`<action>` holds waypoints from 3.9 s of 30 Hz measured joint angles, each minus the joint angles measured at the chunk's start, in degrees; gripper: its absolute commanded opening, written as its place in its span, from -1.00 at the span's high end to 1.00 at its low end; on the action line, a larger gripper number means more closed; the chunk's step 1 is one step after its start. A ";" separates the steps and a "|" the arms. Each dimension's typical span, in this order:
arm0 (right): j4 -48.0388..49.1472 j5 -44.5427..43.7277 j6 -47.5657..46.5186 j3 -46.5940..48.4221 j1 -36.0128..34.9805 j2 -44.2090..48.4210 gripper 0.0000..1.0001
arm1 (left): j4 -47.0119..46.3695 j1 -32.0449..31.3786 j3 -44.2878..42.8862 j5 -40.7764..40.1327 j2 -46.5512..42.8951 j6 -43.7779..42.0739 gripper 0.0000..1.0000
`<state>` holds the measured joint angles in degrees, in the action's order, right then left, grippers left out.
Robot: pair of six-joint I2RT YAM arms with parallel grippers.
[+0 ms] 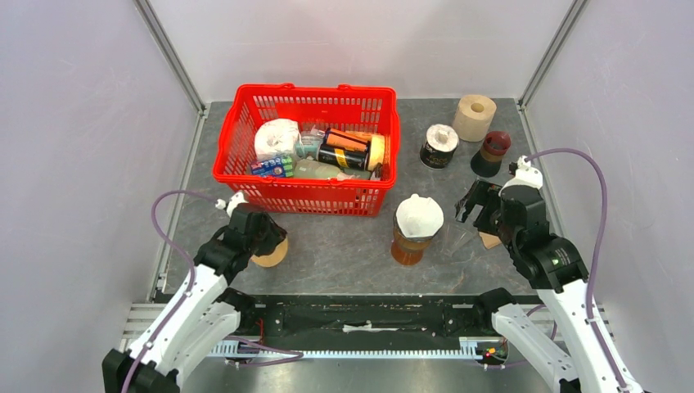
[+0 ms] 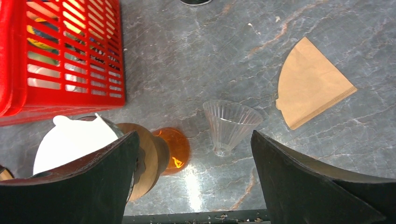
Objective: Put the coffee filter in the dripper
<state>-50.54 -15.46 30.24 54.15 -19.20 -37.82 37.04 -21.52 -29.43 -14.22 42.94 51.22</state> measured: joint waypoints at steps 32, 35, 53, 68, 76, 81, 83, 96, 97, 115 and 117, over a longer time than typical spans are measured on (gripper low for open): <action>31.47 75.19 -29.24 -8.46 0.09 1.79 -0.94 | -55.60 -21.07 -12.81 71.56 11.39 -10.91 0.96; 25.29 80.78 -45.09 -5.97 0.04 3.32 -0.88 | -55.56 -21.53 -13.20 75.52 12.15 -15.15 0.95; -18.21 93.59 -91.01 17.88 -3.08 -19.78 -0.94 | -30.49 -27.50 -27.61 78.75 21.22 -40.04 0.96; 17.99 56.81 -19.32 20.92 -3.45 -17.77 -0.94 | 13.68 -32.13 -60.81 40.04 32.70 -75.87 0.95; 18.32 43.71 1.68 20.52 -3.45 -18.01 -0.72 | 21.00 -35.93 -62.40 31.58 37.59 -82.44 0.96; 17.81 42.25 7.06 20.04 -3.50 -21.31 -0.52 | 21.59 -37.88 -65.99 27.74 38.47 -83.89 0.96; 18.01 42.60 9.01 19.08 -3.89 -22.77 -0.41 | 21.55 -38.62 -67.06 26.53 38.84 -84.28 0.95; 20.63 44.35 15.58 15.45 -9.53 -26.69 1.00 | 21.75 -40.22 -68.37 22.97 41.05 -84.96 0.77; 20.85 43.89 15.69 15.32 -9.55 -26.47 1.00 | 21.59 -40.24 -68.37 22.71 41.00 -84.94 0.55; 22.01 36.59 14.99 16.31 9.92 -23.71 1.00 | -11.21 -40.37 -41.42 10.25 10.27 -60.28 -0.74; 22.95 37.03 15.58 16.33 15.26 -23.89 1.00 | -14.21 -40.37 -36.65 2.95 7.23 -53.81 -0.75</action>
<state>-27.59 21.56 45.82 70.48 -3.95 -61.71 22.83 -61.89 -66.08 -11.27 50.17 -2.59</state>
